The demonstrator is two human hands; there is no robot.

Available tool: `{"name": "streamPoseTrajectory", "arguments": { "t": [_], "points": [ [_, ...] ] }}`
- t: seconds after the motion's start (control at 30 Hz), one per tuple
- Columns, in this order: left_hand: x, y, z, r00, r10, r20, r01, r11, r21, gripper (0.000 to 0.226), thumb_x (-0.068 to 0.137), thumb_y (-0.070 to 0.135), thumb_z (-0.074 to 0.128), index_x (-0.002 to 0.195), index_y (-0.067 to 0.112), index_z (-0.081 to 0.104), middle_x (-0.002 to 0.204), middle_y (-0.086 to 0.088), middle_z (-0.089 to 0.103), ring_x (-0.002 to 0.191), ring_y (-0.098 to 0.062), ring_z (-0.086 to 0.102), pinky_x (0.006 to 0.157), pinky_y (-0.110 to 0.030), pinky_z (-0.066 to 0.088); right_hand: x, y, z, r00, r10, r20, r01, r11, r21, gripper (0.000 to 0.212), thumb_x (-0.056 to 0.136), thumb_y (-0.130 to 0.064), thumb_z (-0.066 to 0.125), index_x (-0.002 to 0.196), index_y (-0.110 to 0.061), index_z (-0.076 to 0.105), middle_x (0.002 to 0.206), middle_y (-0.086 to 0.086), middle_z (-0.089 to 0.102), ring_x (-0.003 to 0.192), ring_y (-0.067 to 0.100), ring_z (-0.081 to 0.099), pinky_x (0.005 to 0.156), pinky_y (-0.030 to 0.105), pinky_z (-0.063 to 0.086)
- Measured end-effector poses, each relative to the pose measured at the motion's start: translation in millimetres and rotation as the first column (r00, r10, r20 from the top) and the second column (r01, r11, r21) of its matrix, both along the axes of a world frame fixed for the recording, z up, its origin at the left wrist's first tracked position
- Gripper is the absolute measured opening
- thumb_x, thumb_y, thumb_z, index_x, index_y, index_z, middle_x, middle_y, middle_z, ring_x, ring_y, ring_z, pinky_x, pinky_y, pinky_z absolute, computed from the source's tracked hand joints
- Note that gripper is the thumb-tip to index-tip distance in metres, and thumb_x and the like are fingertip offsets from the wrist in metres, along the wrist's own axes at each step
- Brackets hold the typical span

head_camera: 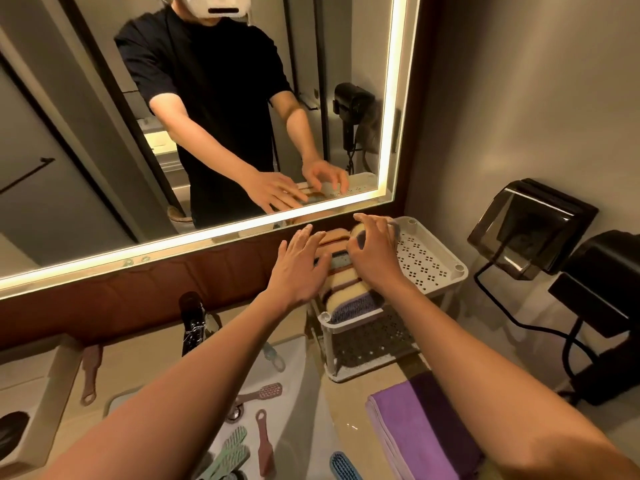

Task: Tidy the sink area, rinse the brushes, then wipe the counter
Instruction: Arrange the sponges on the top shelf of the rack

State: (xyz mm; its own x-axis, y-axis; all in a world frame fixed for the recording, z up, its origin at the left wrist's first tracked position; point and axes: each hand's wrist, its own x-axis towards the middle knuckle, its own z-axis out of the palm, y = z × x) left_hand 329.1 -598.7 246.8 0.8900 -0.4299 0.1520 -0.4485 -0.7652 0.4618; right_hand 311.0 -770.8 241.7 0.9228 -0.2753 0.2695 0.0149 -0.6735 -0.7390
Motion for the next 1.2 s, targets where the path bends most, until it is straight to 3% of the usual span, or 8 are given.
{"name": "streamPoseTrajectory", "arguments": {
  "t": [0.17,0.43,0.6,0.7,1.0,1.13,1.2],
  "points": [
    [-10,38,-2,0.998,0.053,-0.037,-0.055,0.996,-0.067,0.059,0.104,0.05,0.037,0.157,0.026,0.029,0.167,0.0,0.017,0.154,-0.022,0.015,0.125,-0.047,0.013,-10,46,10,0.997,0.07,-0.018,-0.069,0.997,0.017,0.055,0.099,-0.023,0.054,0.151,-0.027,0.036,0.155,0.001,0.033,0.144,0.021,0.027,0.118,0.043,0.028],
    [-20,94,-17,0.988,0.12,-0.094,-0.135,0.975,-0.175,0.056,0.106,0.045,0.038,0.158,0.026,0.026,0.165,0.005,0.024,0.151,-0.017,0.025,0.121,-0.042,0.028,-21,117,12,0.988,0.153,0.004,-0.153,0.988,-0.027,0.054,0.099,-0.022,0.055,0.15,-0.024,0.038,0.151,-0.001,0.039,0.14,0.016,0.035,0.114,0.034,0.034],
    [-31,122,-42,0.973,0.125,-0.195,-0.17,0.957,-0.234,0.058,0.106,0.041,0.042,0.159,0.023,0.024,0.164,0.006,0.027,0.148,-0.013,0.029,0.114,-0.027,0.026,-29,156,-14,0.978,0.21,-0.006,-0.209,0.97,-0.125,0.052,0.099,-0.021,0.053,0.149,-0.022,0.039,0.149,-0.001,0.041,0.138,0.014,0.036,0.115,0.028,0.028],
    [-35,136,-60,0.96,0.087,-0.267,-0.156,0.955,-0.251,0.059,0.105,0.029,0.046,0.159,0.019,0.024,0.163,0.003,0.027,0.148,-0.013,0.029,0.111,-0.02,0.024,-34,170,-35,0.968,0.242,-0.061,-0.247,0.965,-0.088,0.053,0.098,-0.019,0.053,0.149,-0.02,0.04,0.147,-0.001,0.042,0.137,0.015,0.038,0.116,0.033,0.034],
    [-29,162,-114,0.93,0.102,-0.352,-0.192,0.954,-0.232,0.059,0.102,0.019,0.046,0.158,0.021,0.025,0.163,0.0,0.029,0.148,-0.016,0.031,0.111,-0.023,0.025,-27,187,-93,0.95,0.225,-0.218,-0.233,0.972,-0.01,0.052,0.096,-0.012,0.052,0.148,-0.015,0.043,0.147,0.003,0.046,0.139,0.019,0.038,0.116,0.035,0.032],
    [-23,157,-134,0.919,0.117,-0.376,-0.23,0.935,-0.27,0.058,0.102,0.017,0.047,0.156,0.024,0.029,0.16,0.002,0.033,0.129,-0.002,0.043,0.106,-0.024,0.031,-21,190,-119,0.942,0.207,-0.264,-0.215,0.977,-0.002,0.051,0.096,-0.014,0.052,0.147,-0.018,0.044,0.146,0.002,0.047,0.138,0.019,0.039,0.115,0.036,0.034],
    [-22,158,-145,0.915,0.107,-0.388,-0.229,0.931,-0.284,0.058,0.102,0.017,0.047,0.156,0.024,0.029,0.158,0.001,0.036,0.129,-0.003,0.042,0.105,-0.023,0.029,-19,191,-132,0.939,0.197,-0.281,-0.204,0.979,0.005,0.052,0.096,-0.015,0.052,0.147,-0.018,0.043,0.147,0.002,0.046,0.138,0.019,0.039,0.116,0.038,0.034]
  ]
}}
